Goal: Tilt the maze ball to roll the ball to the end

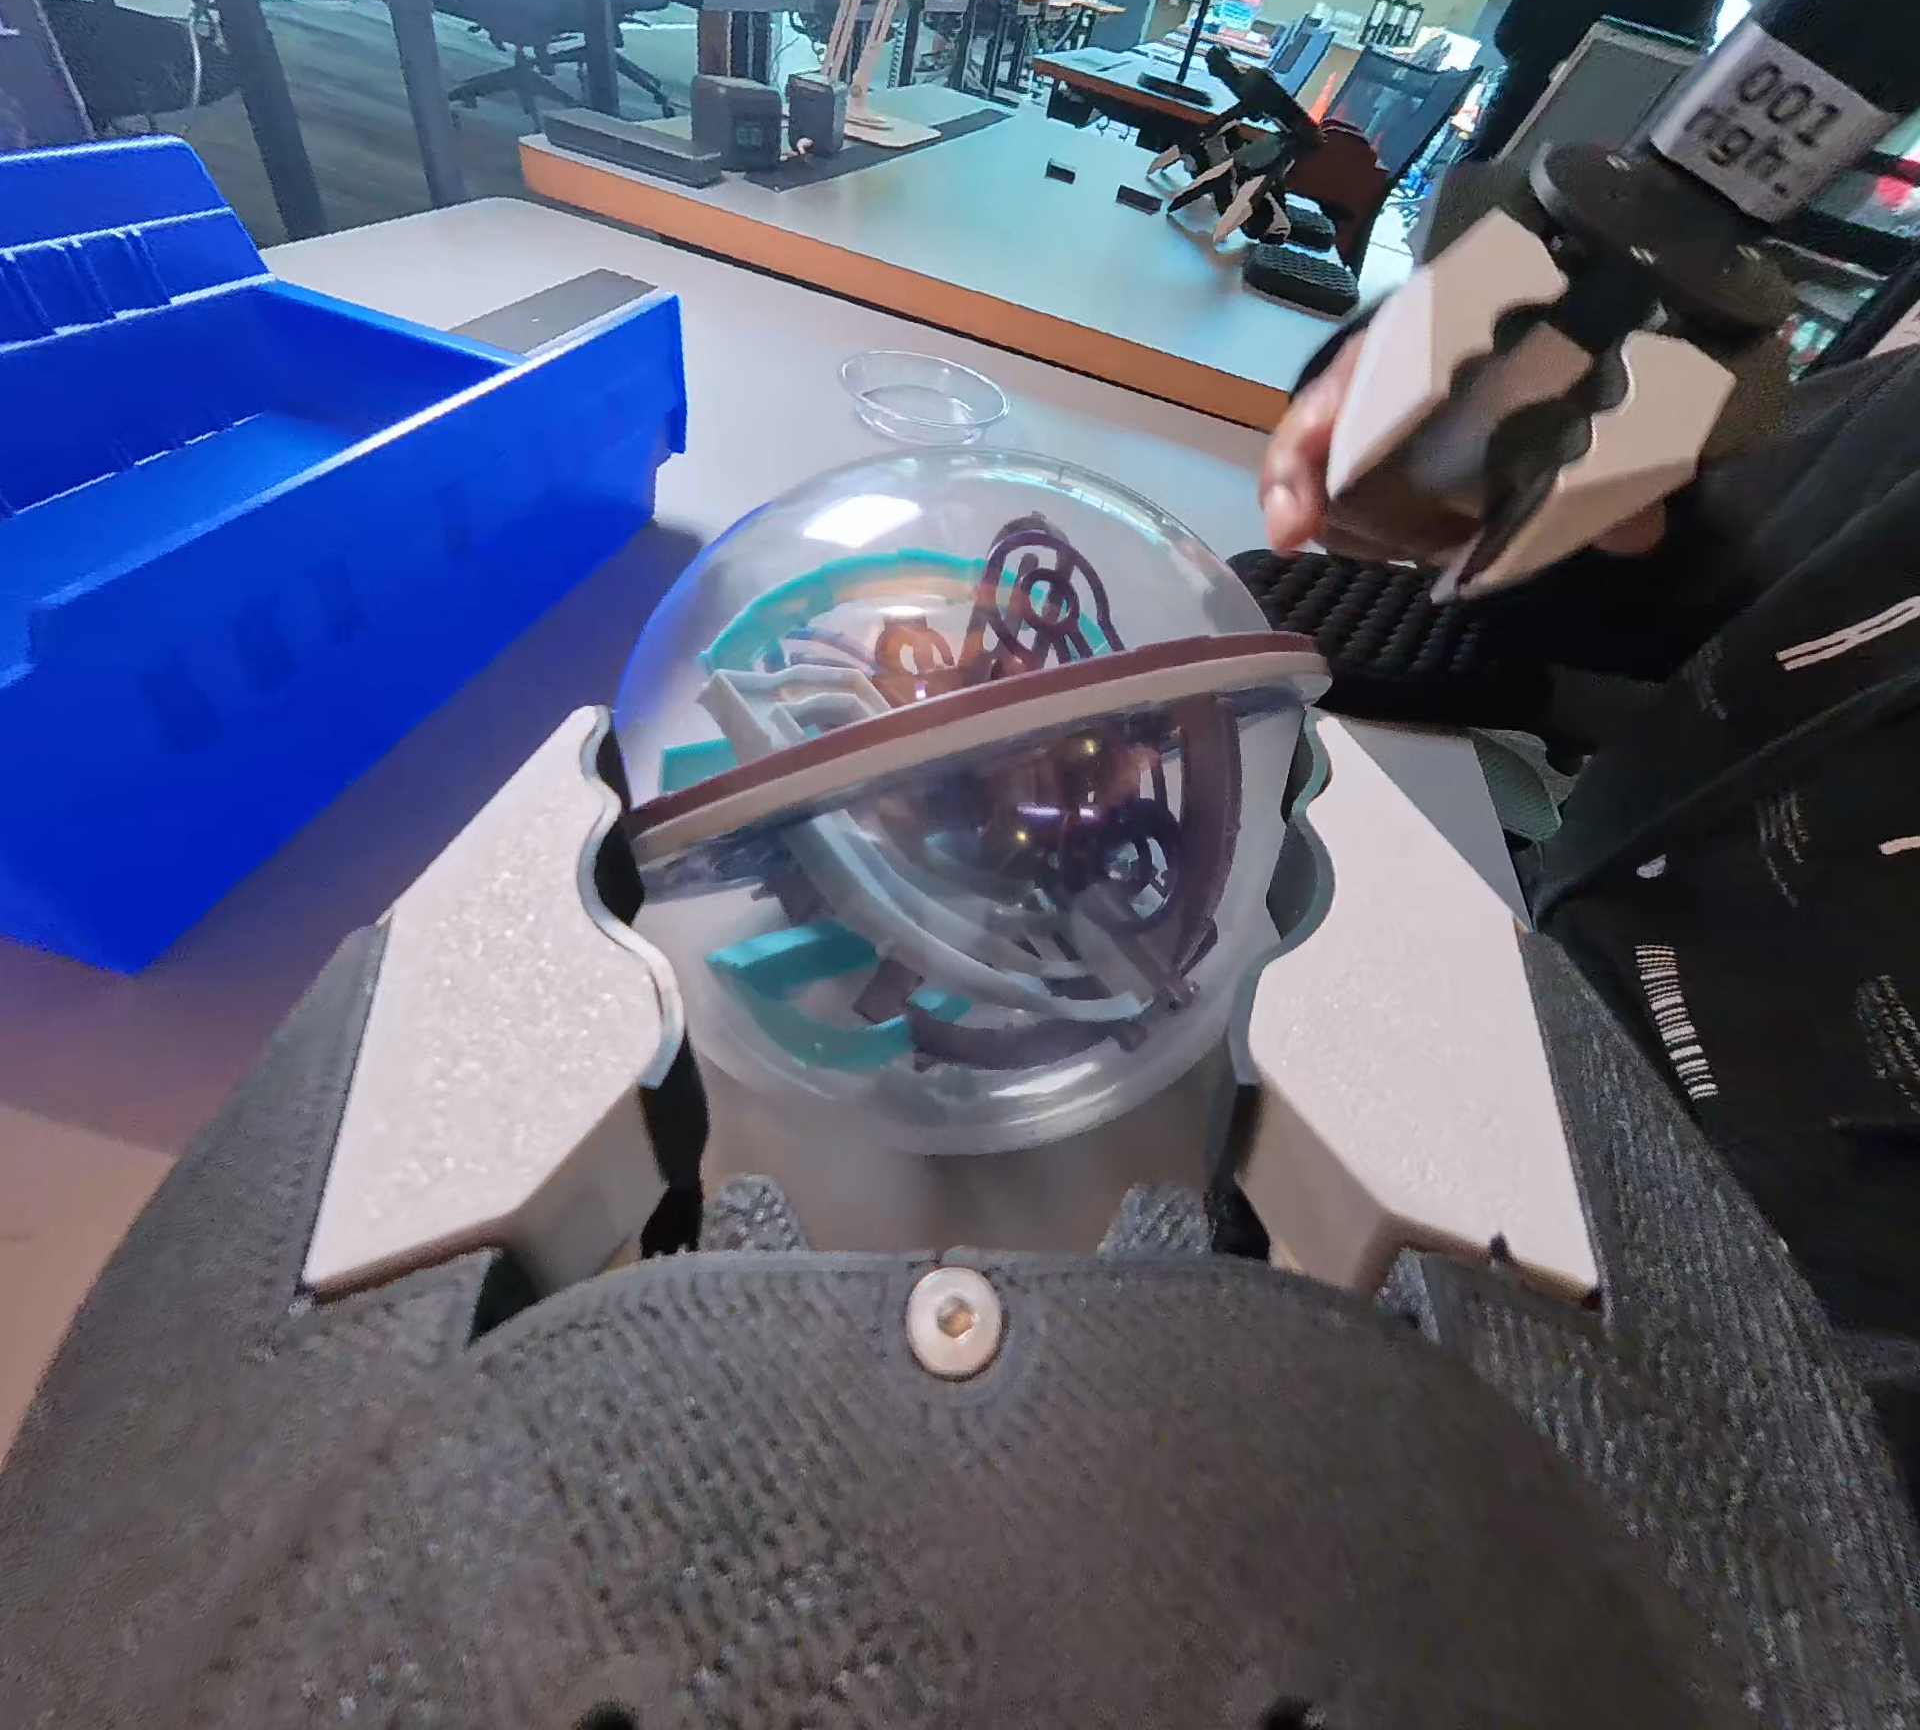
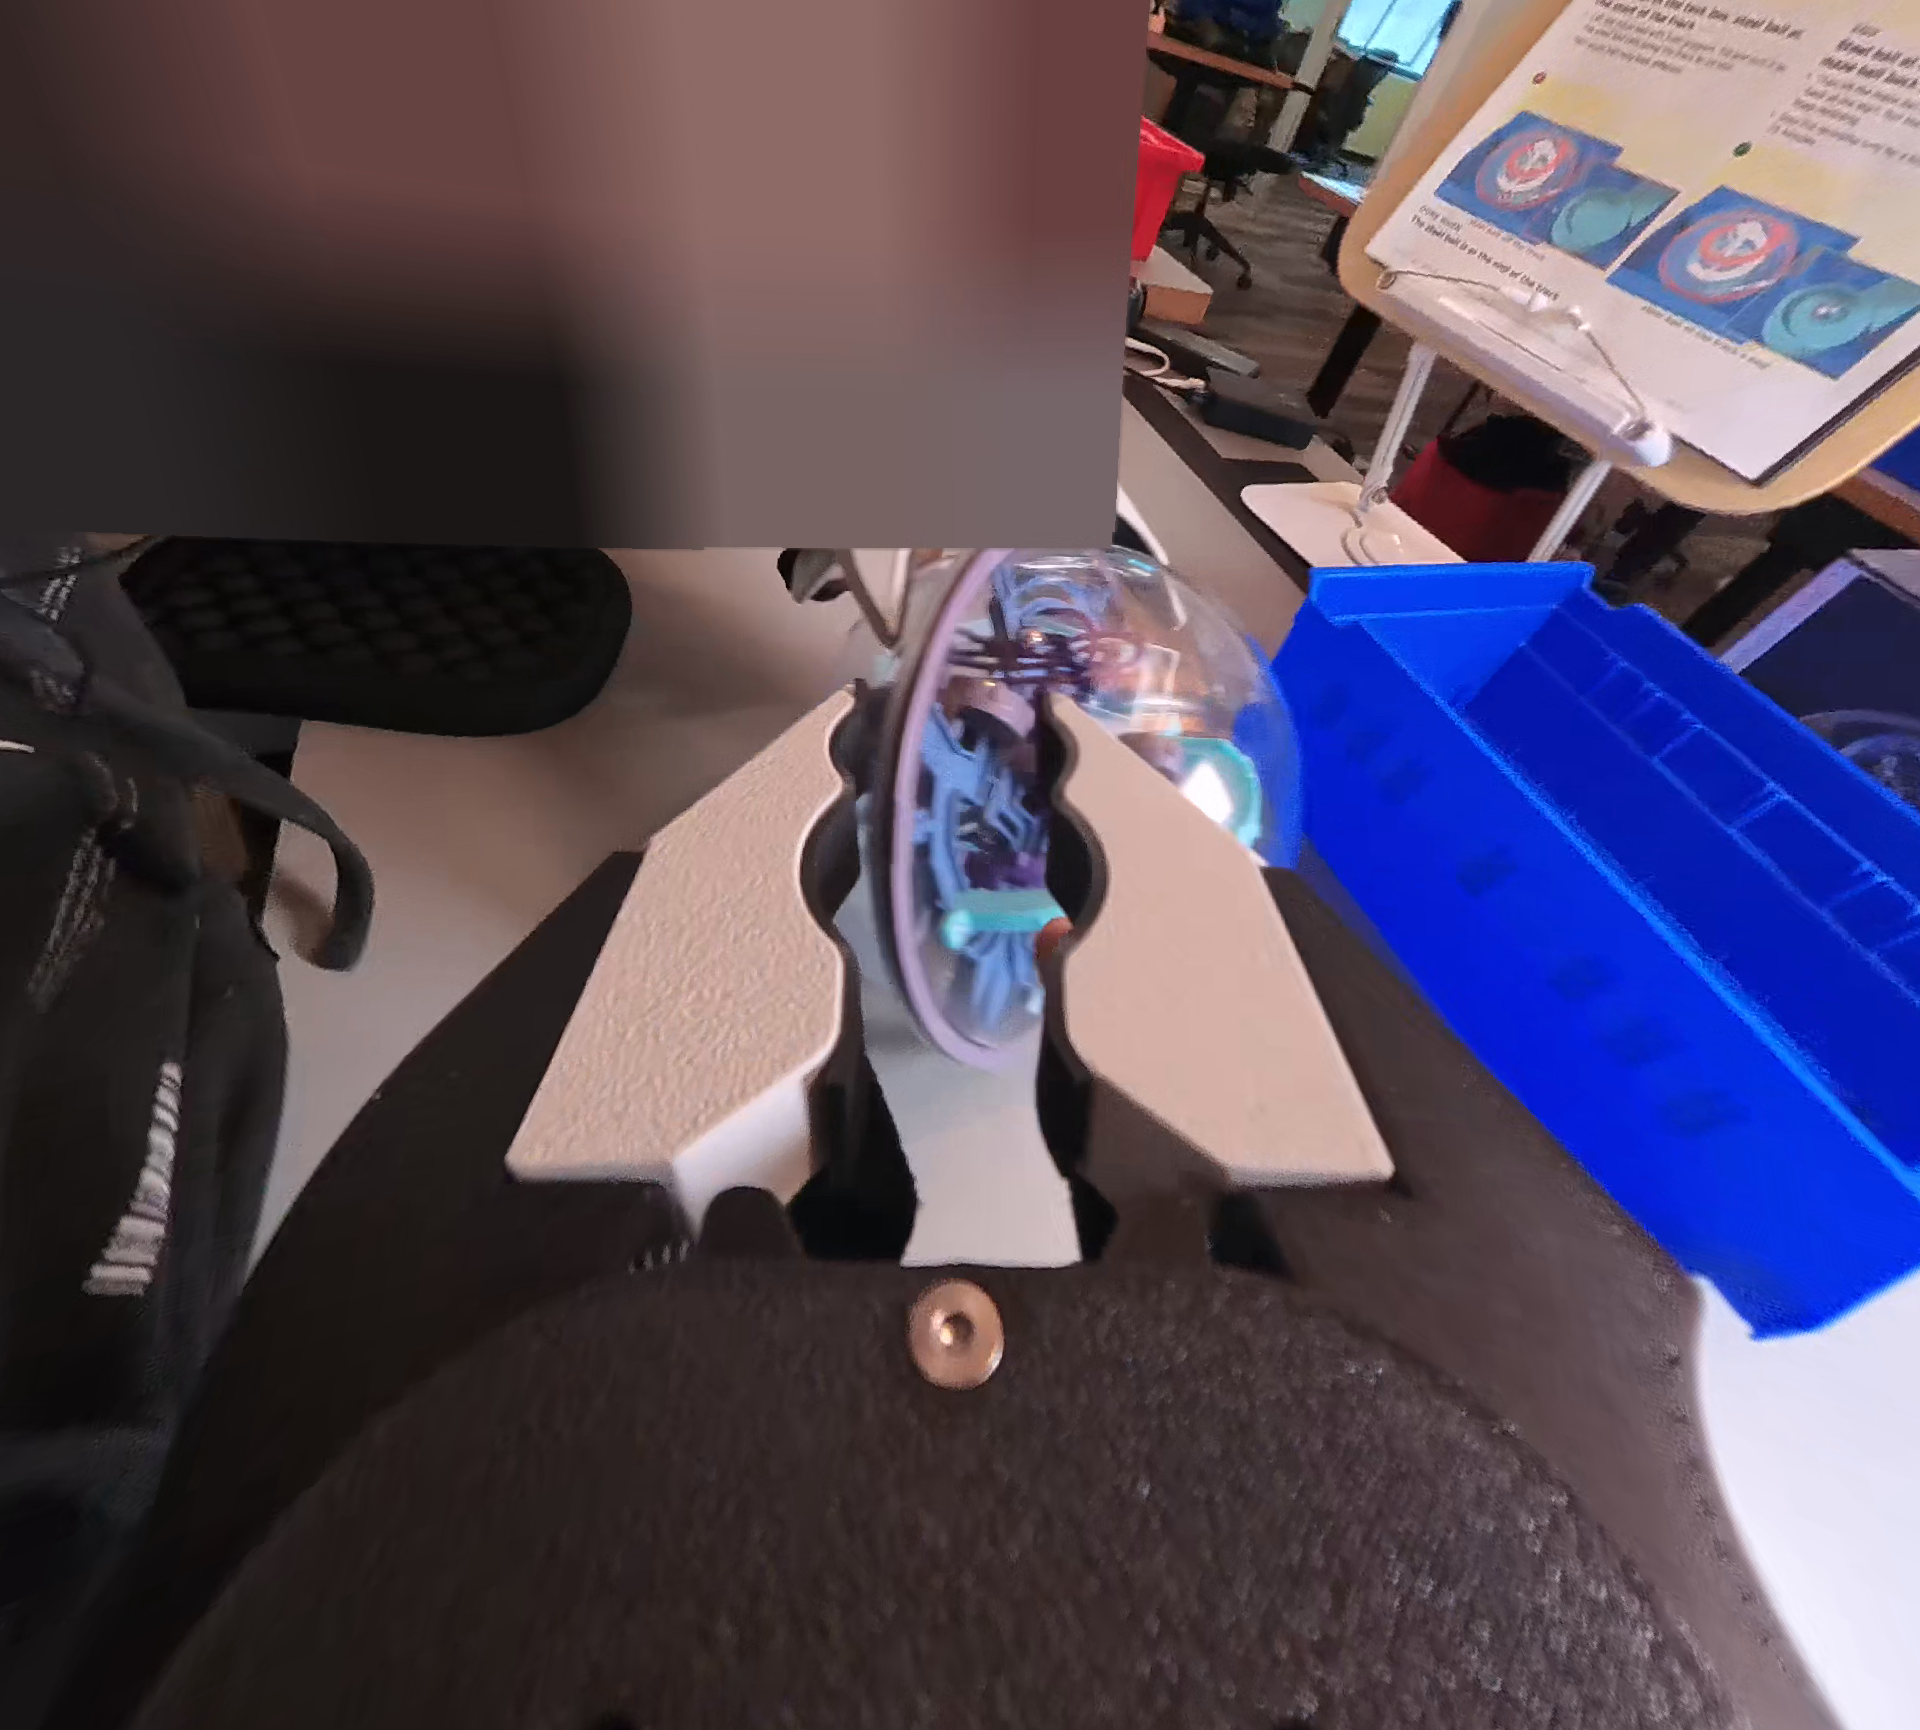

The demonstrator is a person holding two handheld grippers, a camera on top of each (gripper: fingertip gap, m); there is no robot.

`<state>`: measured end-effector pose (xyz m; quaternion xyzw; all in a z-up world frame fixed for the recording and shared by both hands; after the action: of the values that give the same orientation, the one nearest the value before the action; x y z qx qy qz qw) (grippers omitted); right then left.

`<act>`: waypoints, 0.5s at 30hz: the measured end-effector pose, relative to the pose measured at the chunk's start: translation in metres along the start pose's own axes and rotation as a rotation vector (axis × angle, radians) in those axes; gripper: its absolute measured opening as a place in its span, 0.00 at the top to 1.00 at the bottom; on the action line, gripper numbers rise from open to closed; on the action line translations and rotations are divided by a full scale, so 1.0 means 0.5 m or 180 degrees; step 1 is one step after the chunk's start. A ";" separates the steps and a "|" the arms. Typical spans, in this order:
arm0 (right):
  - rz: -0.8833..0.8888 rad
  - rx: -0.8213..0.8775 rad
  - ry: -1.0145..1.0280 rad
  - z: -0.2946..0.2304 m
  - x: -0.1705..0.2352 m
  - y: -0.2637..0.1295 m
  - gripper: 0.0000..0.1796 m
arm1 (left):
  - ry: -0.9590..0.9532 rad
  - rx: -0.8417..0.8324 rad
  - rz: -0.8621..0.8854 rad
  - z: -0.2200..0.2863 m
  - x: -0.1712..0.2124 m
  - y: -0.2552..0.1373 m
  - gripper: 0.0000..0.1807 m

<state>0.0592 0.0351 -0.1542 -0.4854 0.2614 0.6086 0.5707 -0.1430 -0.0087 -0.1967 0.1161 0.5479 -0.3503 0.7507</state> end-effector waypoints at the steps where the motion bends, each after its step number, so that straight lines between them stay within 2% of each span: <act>1: 0.0007 -0.0055 -0.0013 0.020 0.004 -0.010 0.79 | 0.0003 0.0024 -0.0005 -0.002 -0.002 0.001 0.31; 3: -0.0059 -0.0287 0.0027 0.057 0.024 -0.020 0.65 | 0.0043 0.0072 -0.0014 -0.005 -0.006 0.004 0.32; 5: -0.0118 -0.0532 0.0102 0.083 0.051 -0.020 0.58 | 0.0134 0.0115 -0.0033 -0.006 -0.013 0.007 0.33; 10: -0.0140 -0.0742 -0.0031 0.112 0.107 0.002 0.51 | 0.0280 0.0193 -0.0129 -0.006 -0.024 0.018 0.33; 15: -0.0061 -0.0920 -0.0053 0.120 0.132 0.021 0.50 | 0.0270 0.0206 -0.0202 -0.009 -0.028 0.028 0.33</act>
<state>0.0399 0.1141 -0.1917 -0.5599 0.1617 0.6385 0.5028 -0.1392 0.0093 -0.1886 0.1377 0.5711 -0.3862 0.7112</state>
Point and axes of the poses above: each gripper's, where its closed fingertips meet, y out along the fingers, x out of its underside, z = x × y across the jaws, the point moved 8 cm from there along -y, back along the fingers, and after that the axes turned 10 degrees about -y, right-handed, at the moved point
